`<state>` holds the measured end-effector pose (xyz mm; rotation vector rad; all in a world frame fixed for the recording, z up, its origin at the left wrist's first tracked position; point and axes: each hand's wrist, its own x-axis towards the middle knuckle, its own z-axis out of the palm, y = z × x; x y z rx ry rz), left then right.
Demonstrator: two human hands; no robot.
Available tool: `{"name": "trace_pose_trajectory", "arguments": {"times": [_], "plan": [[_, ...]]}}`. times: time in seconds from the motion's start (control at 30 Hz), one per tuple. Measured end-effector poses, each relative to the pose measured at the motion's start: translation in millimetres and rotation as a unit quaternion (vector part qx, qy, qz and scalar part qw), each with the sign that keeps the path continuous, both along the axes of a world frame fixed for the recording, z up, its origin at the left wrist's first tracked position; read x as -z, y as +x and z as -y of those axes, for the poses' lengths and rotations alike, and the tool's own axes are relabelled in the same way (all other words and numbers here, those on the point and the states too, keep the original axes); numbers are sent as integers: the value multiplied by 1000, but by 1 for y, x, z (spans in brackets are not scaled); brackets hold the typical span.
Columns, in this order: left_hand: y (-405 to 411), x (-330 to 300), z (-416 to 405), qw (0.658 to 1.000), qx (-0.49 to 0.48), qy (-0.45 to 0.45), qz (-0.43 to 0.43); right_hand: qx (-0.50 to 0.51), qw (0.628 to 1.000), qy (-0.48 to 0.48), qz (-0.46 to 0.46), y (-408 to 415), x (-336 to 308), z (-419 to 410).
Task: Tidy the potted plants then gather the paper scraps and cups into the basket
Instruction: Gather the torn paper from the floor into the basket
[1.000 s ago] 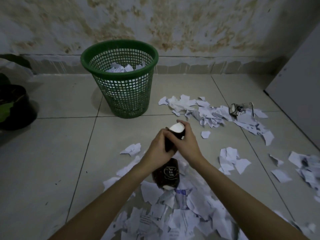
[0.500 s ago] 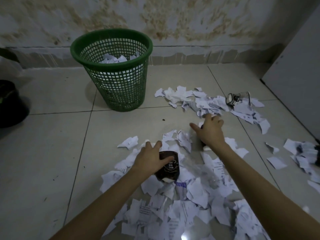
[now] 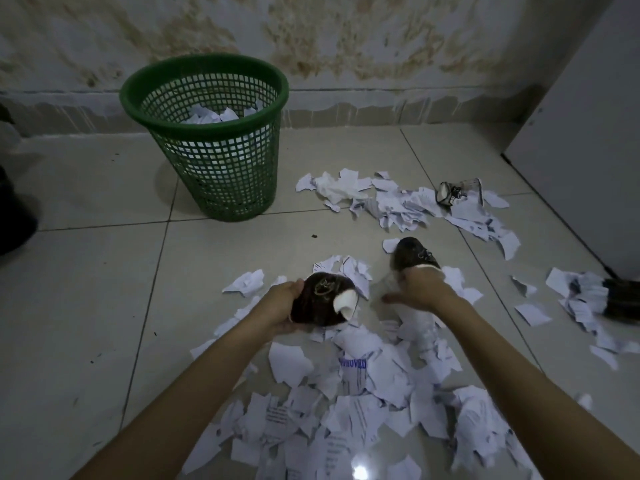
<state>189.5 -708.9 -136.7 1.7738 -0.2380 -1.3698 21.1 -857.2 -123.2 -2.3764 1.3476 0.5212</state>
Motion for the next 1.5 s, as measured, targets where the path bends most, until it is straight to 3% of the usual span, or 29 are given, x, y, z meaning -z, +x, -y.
{"name": "trace_pose_trajectory", "arguments": {"times": [0.07, 0.13, 0.2, 0.27, 0.37, 0.47, 0.6, 0.73, 0.9, 1.0, 1.07, 1.17, 1.23, 1.3, 1.37, 1.5], "plan": [[-3, -3, 2, 997, -49, 0, -63, 1, 1000, 3, -31, 1, -6, 5], [-7, -4, 6, 995, -61, -1, -74, 20, 1000, -8, 5, 4, -13, 2], [-11, -3, 10, 994, -70, -7, -81, 53, 990, 28, 129, 10, -23, -9], [-17, -5, 16, 989, -88, -17, -115, 108, 953, 140, 246, 19, -36, -26], [-23, -7, 20, 989, -62, -30, -135, 134, 909, 207, 336, 24, -47, -44], [-24, -9, 20, 990, -47, -34, -127, 106, 901, 127, 400, 22, -55, -47], [-23, -13, 20, 992, -1, -33, -118, -11, 937, 36, 348, 22, -58, -43], [-18, -5, 19, 995, 70, 45, 49, 11, 945, -60, 322, 24, -72, -25], [-9, 16, 5, 926, 190, 34, 325, -2, 947, -90, 308, 33, -87, 2], [-8, 28, 0, 876, 173, 35, 450, 25, 946, -61, 319, 43, -82, 15], [-8, 36, -4, 867, 133, 21, 480, 50, 949, -20, 310, 50, -70, 23], [-7, 50, -11, 880, 124, -24, 458, 44, 970, 17, 237, 56, -44, 27], [-8, 54, -18, 874, 139, -57, 462, 23, 985, 5, 169, 54, -31, 25], [-10, 53, -29, 855, 156, -103, 483, 23, 984, -38, 174, 45, -32, 13], [-11, 45, -48, 821, 204, -154, 511, 21, 973, -51, 225, 23, -34, -12], [-3, 46, -108, 695, 324, -221, 602, 53, 967, 11, 249, -49, -6, -100]]}}
